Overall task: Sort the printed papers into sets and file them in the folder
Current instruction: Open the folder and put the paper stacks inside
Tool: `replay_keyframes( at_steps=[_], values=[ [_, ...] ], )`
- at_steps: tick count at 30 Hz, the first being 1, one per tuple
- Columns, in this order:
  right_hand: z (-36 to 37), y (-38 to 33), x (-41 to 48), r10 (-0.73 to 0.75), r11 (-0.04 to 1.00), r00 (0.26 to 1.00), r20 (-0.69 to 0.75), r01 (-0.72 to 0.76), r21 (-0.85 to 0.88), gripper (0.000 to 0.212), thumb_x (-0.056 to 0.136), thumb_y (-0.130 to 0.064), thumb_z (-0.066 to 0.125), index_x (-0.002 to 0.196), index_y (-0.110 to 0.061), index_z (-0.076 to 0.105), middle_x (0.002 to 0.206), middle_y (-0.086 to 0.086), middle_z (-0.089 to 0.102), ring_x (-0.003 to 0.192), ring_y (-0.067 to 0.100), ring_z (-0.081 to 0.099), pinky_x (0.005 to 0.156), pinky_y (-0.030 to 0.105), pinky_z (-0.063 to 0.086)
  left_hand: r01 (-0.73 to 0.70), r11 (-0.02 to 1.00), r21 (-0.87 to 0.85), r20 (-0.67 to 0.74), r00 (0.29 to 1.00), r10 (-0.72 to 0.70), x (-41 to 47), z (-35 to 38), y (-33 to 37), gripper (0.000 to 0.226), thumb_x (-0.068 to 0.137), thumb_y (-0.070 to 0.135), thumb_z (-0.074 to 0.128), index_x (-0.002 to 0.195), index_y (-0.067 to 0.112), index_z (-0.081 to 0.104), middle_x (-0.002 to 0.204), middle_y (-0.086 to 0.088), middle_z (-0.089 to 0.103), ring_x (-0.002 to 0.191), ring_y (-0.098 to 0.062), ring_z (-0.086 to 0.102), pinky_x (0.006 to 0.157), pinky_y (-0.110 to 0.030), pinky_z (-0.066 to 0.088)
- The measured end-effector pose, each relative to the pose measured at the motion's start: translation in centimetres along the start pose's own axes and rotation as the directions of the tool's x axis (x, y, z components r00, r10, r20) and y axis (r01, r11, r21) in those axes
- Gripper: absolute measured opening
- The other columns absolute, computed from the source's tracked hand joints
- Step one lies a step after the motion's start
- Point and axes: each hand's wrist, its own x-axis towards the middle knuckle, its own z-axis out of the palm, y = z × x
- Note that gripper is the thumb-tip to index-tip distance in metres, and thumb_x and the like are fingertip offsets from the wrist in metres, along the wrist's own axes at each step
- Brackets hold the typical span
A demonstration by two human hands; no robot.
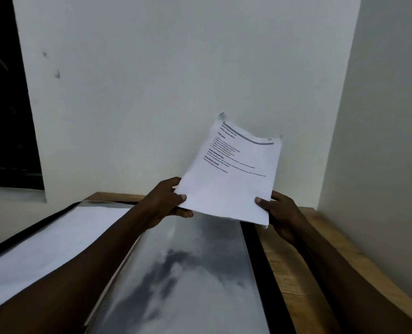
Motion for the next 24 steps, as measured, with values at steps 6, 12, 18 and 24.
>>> replay_keyframes(
  at_steps=[6,12,18,24],
  values=[
    [-1.4,2.6,1.8,-0.007,0.999,0.983,-0.185,0.015,0.039,0.033,0.090,0.001,0.062,0.122,0.003,0.060,0.114,0.018,0.066,0.079,0.024,0.063,0.057,0.027,0.051,0.084,0.993,0.087,-0.121,0.990,-0.073,2.8,0.2,-2.4,0.035,0.097,0.039,0.056,0.113,0.008,0.062,0.102,-0.015,0.071,0.084,-0.025,0.067,0.075,-0.036,0.054],
    [-3.2,3.3,2.0,-0.014,0.997,0.968,-0.251,0.034,0.074,0.022,0.089,0.001,0.062,0.107,-0.012,0.063,0.110,0.012,0.067,0.098,0.030,0.065,0.086,0.042,0.056,0.009,0.752,0.659,-0.115,0.989,0.089,5.1,2.0,-5.0,0.032,0.098,0.040,0.053,0.101,0.014,0.070,0.088,-0.002,0.063,0.088,-0.021,0.057,0.062,-0.020,0.035],
    [-4.2,3.2,2.6,-0.005,0.987,0.938,-0.348,0.060,0.148,0.023,0.092,-0.004,0.062,0.113,-0.011,0.063,0.109,0.009,0.068,0.095,0.028,0.066,0.076,0.039,0.057,-0.023,0.680,0.733,-0.079,0.990,0.119,5.5,1.1,-6.5,0.037,0.077,0.043,0.077,0.107,0.022,0.071,0.088,0.003,0.064,0.091,-0.019,0.063,0.073,-0.028,0.044],
    [-4.5,3.2,2.8,-0.008,0.988,0.937,-0.349,0.061,0.141,0.015,0.091,-0.005,0.062,0.095,-0.020,0.065,0.116,0.010,0.067,0.107,0.032,0.064,0.097,0.052,0.049,-0.047,0.587,0.808,-0.059,0.985,0.161,5.7,2.2,-6.3,0.008,0.081,0.026,0.073,0.077,0.027,0.066,0.083,0.007,0.061,0.092,-0.018,0.058,0.074,-0.032,0.043]
  ],
)
